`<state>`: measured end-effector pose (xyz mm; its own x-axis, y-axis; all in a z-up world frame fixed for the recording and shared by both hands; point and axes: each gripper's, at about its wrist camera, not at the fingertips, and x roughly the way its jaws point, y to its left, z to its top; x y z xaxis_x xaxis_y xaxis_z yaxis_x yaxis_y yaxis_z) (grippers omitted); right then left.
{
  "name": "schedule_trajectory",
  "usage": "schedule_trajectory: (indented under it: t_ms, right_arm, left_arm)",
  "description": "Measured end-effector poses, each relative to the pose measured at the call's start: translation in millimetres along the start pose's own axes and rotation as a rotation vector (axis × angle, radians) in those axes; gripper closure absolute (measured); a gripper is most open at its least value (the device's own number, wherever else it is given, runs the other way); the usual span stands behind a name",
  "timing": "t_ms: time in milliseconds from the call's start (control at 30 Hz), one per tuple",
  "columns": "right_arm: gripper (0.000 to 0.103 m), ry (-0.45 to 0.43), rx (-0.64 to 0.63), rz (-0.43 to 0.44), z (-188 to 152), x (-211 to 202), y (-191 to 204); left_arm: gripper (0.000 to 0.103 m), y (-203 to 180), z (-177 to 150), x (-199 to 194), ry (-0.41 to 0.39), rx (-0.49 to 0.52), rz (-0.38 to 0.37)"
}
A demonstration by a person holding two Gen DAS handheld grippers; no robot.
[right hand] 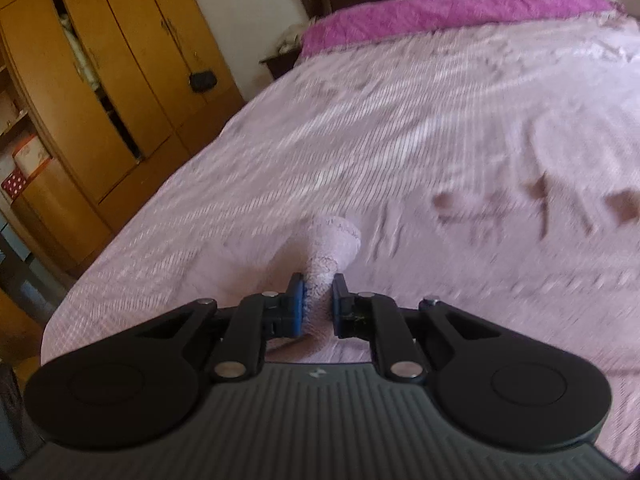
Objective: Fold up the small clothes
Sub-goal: 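Lift the held sleeve with the right gripper and fold it over the body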
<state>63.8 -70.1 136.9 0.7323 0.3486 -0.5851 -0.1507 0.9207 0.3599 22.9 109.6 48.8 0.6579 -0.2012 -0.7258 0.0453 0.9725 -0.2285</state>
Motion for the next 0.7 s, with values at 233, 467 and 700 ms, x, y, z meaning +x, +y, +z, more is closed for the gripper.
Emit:
schedule_trajectory:
  t_ms: [233,467,700]
  right_arm:
    - [0.088,-0.09,0.001,-0.051,36,-35,-24]
    - [0.089,-0.174,0.022,-0.106,64,-76,-55]
    - [0.089,-0.236,0.071,-0.148,76,-110,-93]
  left_arm:
    - [0.056,4,3,5,-0.008,-0.018,-0.003]
    - [0.057,4,5,11,-0.012,-0.017,0.003]
    - [0.057,1,5,15,-0.016,0.001,0.022]
